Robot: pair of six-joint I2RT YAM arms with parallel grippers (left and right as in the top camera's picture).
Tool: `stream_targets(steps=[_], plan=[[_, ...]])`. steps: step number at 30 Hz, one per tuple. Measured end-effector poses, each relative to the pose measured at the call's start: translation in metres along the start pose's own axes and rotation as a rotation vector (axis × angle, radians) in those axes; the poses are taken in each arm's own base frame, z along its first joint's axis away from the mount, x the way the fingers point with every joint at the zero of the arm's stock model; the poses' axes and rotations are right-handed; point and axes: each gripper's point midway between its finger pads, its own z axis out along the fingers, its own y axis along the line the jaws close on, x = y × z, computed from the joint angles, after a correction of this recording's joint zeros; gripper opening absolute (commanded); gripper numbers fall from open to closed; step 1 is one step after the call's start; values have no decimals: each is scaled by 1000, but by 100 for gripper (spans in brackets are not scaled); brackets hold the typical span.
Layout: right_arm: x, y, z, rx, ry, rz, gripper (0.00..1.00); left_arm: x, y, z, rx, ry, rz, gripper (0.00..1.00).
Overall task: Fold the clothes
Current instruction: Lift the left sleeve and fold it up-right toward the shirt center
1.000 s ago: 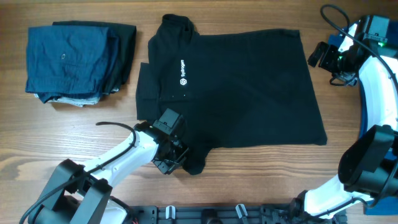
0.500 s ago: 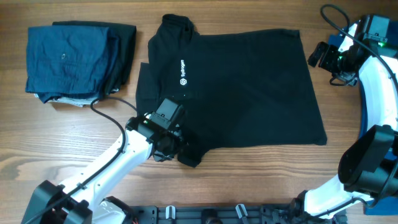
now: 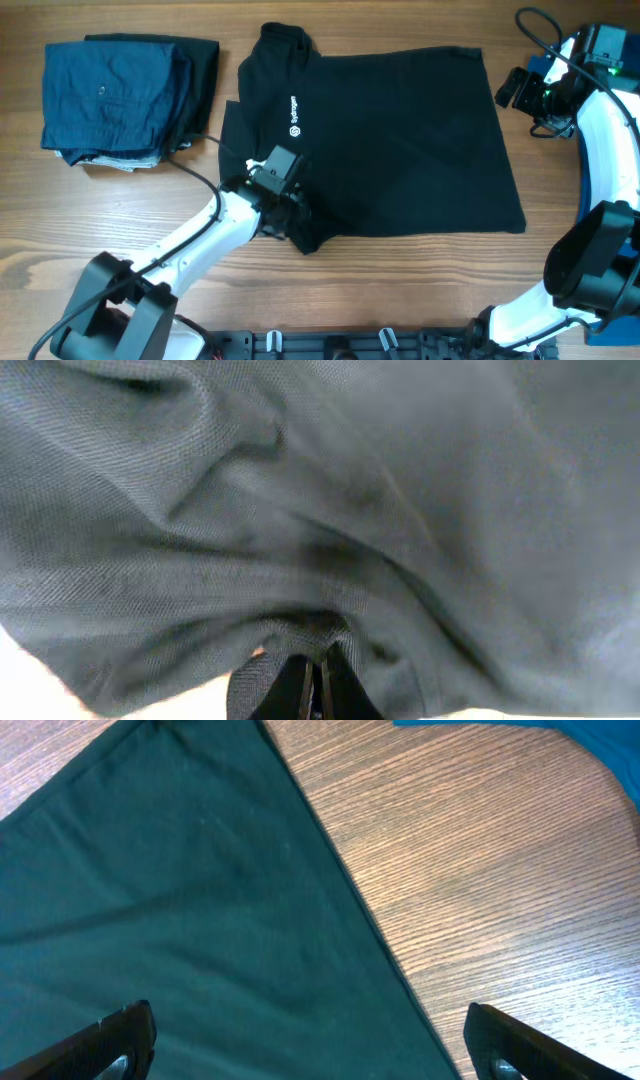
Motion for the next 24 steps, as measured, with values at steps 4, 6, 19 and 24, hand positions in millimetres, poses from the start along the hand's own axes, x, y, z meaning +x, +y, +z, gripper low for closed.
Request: stream_targets(steps=[4,6,19,24], plan=[[0,0,0,0,0,0,100,-4,-6,-21,-36,17,17,4],[0,0,0,0,0,0,100,-4,-6,-30,-50,26,26,4],[0,0,0,0,0,0,100,-16,-22,-35,5,-17,40,4],[0,0,0,0,-1,0,100,-40,-43,-43,72,-109,41,4]])
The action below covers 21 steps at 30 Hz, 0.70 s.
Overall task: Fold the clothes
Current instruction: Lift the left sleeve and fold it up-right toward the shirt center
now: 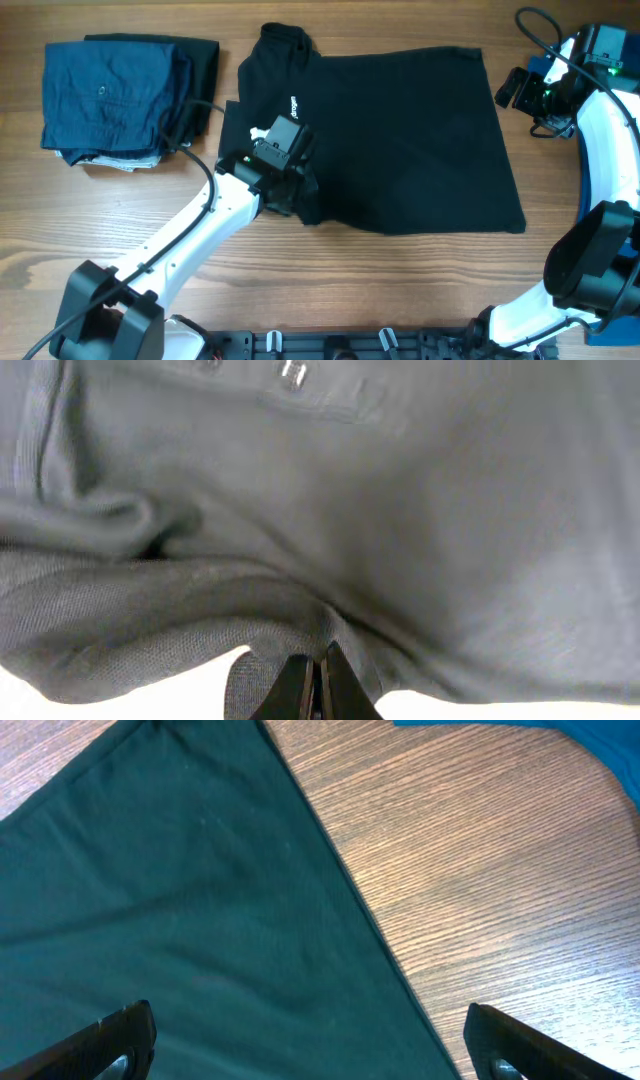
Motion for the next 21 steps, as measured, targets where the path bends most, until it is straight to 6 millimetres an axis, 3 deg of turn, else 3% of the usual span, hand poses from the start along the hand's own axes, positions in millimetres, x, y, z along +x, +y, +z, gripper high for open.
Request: stream_targets(steps=[4,6,9,14,18,21], plan=[[0,0,0,0,0,0,100,-22,-7,3,31,-77,-5,4],[0,0,0,0,1,0,100,-30,-10,12,34,-96,0,9],[0,0,0,0,1,0,100,-36,-13,37,28,-101,20,38],[0,0,0,0,1,0,100,-46,-21,70,47,-127,63,64],[0,0,0,0,0,0,100,-51,-25,65,46,-133,81,77],[0,0,0,0,0,0,100,-55,-17,44,-38,-119,94,77]])
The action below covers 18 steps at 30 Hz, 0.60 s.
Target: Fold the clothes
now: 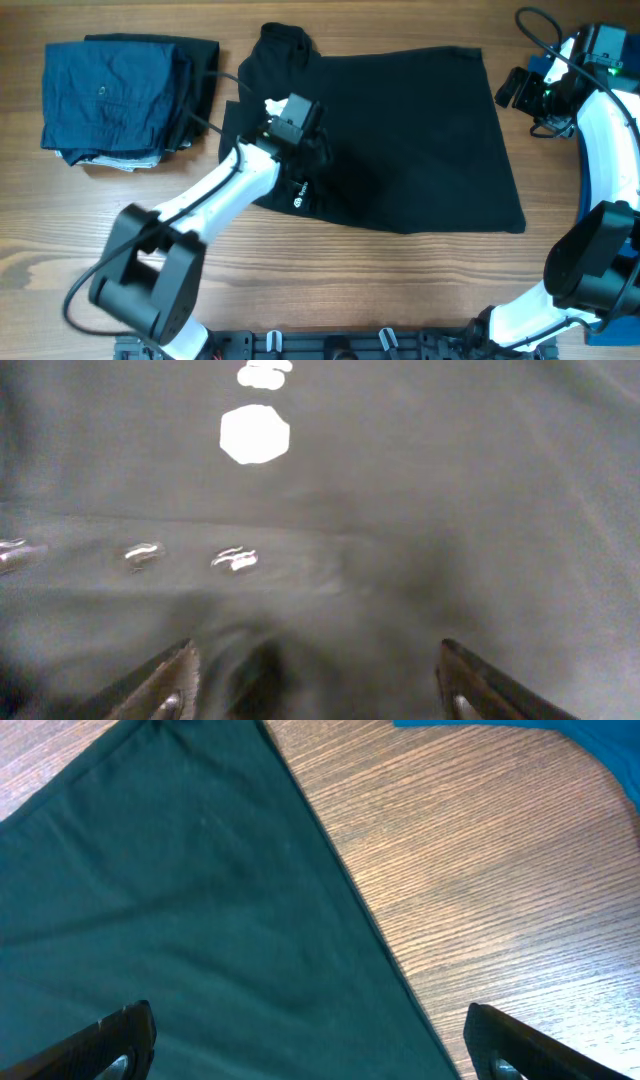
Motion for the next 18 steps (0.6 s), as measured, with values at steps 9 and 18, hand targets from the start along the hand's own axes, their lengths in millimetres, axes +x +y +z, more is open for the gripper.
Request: stream_targets(steps=[9,18], plan=[[0,0,0,0,0,0,100,16,42,-83,-161,75,104,64],[0,0,0,0,0,0,100,59,35,-55,-120,194,382,46]])
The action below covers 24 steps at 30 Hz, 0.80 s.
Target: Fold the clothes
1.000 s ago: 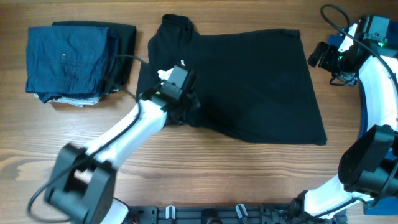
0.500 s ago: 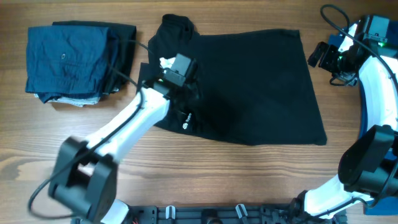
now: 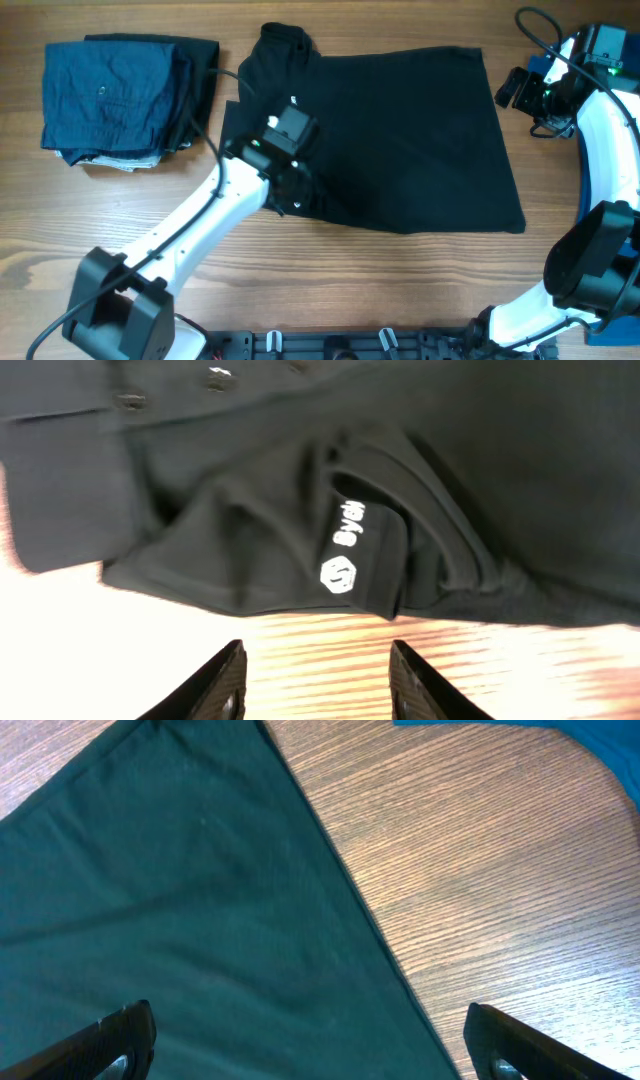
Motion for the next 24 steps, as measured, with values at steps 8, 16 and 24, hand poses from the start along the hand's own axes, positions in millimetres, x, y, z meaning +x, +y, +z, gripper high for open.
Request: stream_targets(steps=[8,16,24], plan=[[0,0,0,0,0,0,100,23,-21,25,30,1,212,51],[0,0,0,0,0,0,100,23,-36,35,44,-14,275,51],[0,0,0,0,0,0,100,27,-34,58,15,29,286,54]])
